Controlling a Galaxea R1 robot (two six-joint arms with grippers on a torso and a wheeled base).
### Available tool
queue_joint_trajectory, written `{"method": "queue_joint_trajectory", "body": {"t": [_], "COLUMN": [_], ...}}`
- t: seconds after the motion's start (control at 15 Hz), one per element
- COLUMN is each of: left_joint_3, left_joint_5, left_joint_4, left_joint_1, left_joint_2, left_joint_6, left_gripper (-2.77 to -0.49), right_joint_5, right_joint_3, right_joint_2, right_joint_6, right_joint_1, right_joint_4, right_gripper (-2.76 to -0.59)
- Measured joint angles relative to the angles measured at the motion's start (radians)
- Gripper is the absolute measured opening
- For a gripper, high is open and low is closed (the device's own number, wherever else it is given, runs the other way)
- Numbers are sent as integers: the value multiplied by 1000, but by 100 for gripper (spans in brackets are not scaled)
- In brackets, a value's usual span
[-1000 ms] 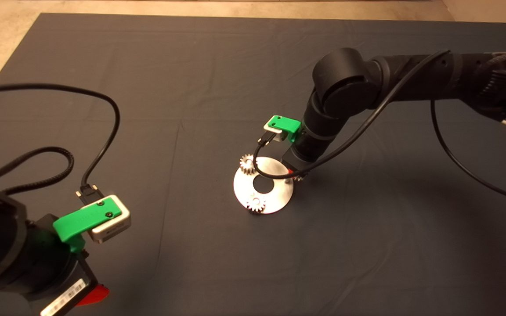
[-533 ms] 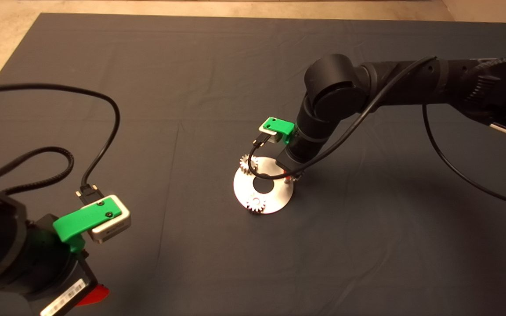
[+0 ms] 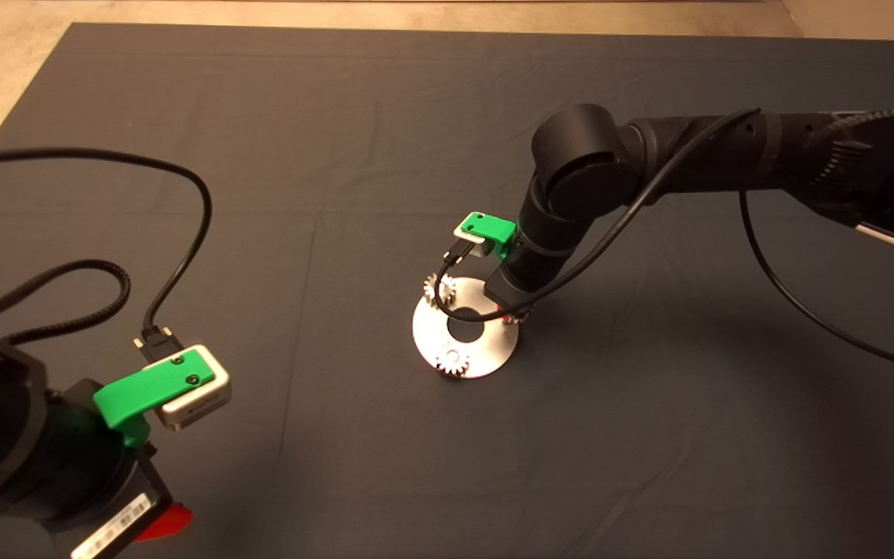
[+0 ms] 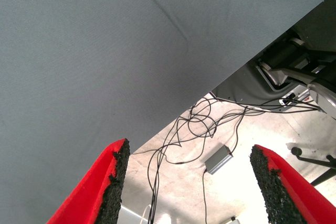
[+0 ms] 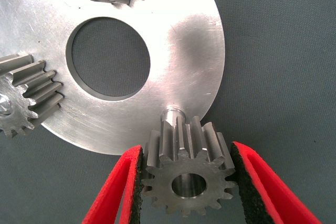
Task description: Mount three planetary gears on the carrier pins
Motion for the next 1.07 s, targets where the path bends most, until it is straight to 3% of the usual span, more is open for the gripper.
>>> {"method": "queue_joint_trajectory", "body": {"t": [1.07], "left_joint_3": [0], "left_joint_5": [0], "left_joint_4": [-1], "left_joint_1": [0], "left_joint_2": [-3], "left_joint_6": [0], "left_gripper": [-166], "right_joint_5": [-1], "right_joint_3": [16], "right_joint_2": [5], "right_joint_6": [1], "right_joint_1": [-11], "right_joint_4": [-5], "right_gripper": [-231]}}
